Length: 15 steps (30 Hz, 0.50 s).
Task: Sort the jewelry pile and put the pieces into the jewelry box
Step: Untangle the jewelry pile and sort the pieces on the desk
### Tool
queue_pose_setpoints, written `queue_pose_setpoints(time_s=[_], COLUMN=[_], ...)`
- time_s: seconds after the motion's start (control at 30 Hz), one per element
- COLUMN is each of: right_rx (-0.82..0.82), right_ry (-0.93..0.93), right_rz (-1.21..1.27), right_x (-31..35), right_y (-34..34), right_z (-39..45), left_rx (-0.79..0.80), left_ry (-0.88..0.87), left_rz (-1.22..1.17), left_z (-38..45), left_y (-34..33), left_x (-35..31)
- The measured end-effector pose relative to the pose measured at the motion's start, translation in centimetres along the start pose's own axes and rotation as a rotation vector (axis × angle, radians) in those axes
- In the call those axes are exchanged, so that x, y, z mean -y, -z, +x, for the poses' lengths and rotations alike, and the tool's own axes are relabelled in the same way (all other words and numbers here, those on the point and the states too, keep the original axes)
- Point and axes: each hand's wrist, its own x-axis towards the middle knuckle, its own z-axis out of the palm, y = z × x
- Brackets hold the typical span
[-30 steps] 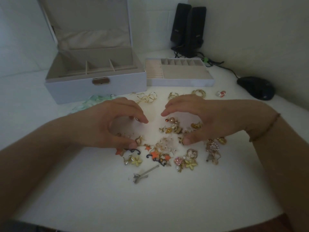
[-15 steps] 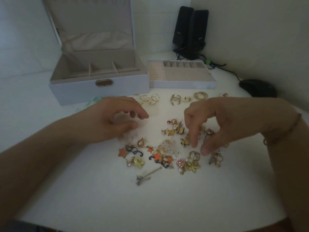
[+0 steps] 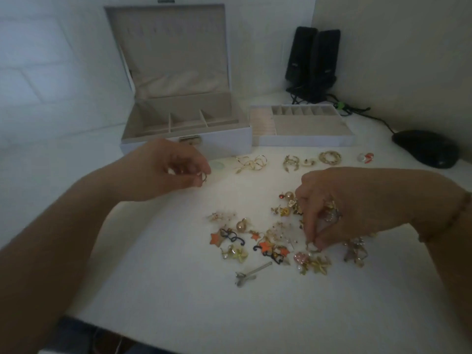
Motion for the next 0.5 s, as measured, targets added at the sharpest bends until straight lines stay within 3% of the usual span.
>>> queue_pose_setpoints(time_s=[0.13,0.33,0.4,0.5], right_rx=[-0.036,-0.007,-0.009,-0.017], right_ry=[0.038,0.063,0.001,-0.247], right_rz=[-0.124,-0.264,-0.245,-0.18], right_x=[0.0,0.6,0.9,-0.8], right_y=[-0.1,-0.4,-0.6,-0.7], right_z=[0.3,-0.3,-0.1,-0.5], left_rx=[0.11,-0.055,-0.09,-0.127], left_ry=[0.016,-0.033,-0.078,-0.083], left_rz=[0.145,0.089,0.143,0.179], left_z=[-2.0,-4.0,-3.9,-3.8], left_y=[0.5,-1.3,-1.9,-1.9], left_x=[0.8,1.7,1.8,2.0])
